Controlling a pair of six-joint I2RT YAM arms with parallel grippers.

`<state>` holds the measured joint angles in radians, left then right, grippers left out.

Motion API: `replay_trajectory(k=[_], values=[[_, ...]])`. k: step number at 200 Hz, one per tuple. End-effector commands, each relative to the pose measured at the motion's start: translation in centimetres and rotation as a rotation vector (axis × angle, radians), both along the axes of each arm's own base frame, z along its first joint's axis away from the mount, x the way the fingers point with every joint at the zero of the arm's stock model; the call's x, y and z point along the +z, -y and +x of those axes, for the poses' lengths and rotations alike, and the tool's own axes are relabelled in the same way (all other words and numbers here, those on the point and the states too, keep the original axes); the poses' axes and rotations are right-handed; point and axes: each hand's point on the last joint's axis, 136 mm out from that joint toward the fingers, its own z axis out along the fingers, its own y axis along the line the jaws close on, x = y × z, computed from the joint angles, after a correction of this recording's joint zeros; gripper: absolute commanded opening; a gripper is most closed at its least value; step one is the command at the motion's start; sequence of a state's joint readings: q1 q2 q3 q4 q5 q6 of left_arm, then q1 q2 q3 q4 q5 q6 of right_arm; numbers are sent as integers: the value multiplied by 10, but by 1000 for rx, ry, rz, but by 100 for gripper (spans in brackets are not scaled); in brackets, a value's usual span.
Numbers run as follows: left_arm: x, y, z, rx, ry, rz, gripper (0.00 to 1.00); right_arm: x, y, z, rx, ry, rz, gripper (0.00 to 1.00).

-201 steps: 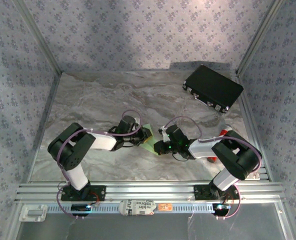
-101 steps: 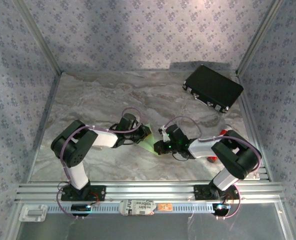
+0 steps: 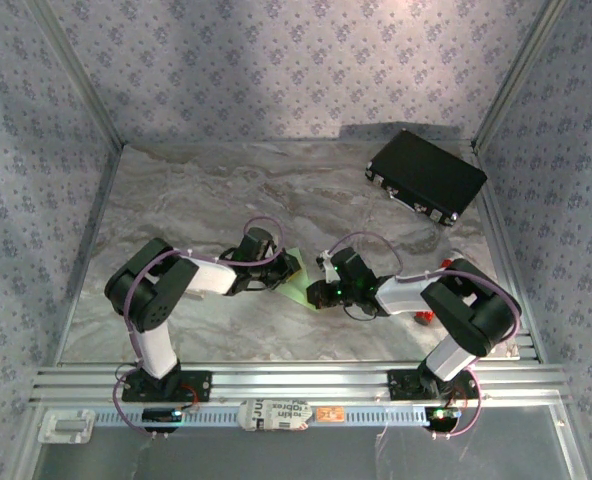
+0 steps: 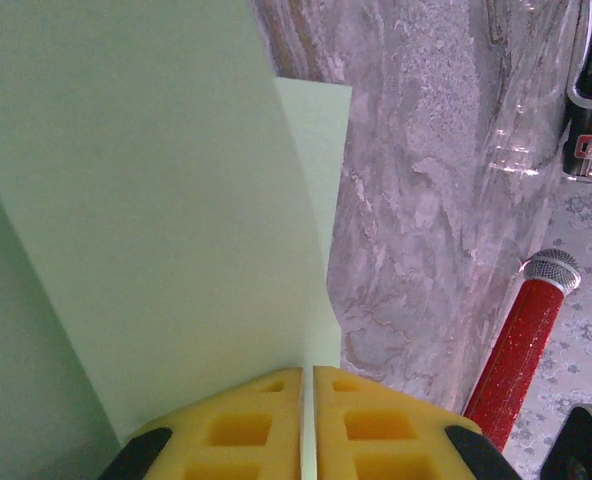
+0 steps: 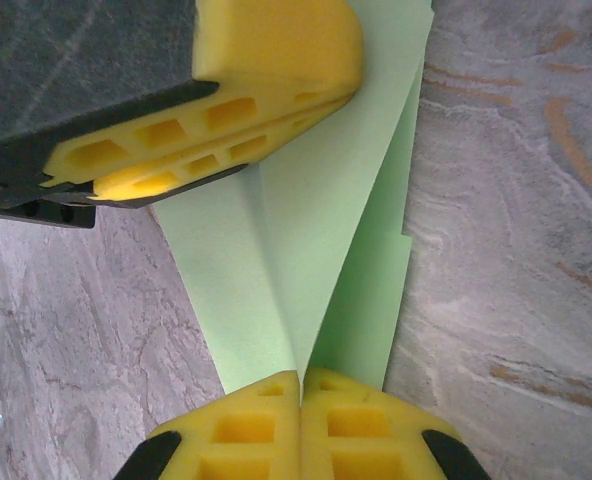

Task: Fold a paper plane with a square sheet of paper (pick it up from the middle)
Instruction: Fourth fold the wing at the center of the table.

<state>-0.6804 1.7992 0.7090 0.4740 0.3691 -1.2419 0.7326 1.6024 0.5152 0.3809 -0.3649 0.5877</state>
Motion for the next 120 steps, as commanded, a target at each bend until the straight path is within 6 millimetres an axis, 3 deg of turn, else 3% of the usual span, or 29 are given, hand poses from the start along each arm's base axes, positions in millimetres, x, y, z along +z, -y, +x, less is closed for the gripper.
replay_trajectory(k=[1, 120], values=[[-8, -4, 5, 4, -3, 38, 10, -35, 20, -20, -11, -125, -114, 2], [-22, -22, 1, 47, -36, 83, 7, -38, 23, -22, -14, -133, -125, 2]])
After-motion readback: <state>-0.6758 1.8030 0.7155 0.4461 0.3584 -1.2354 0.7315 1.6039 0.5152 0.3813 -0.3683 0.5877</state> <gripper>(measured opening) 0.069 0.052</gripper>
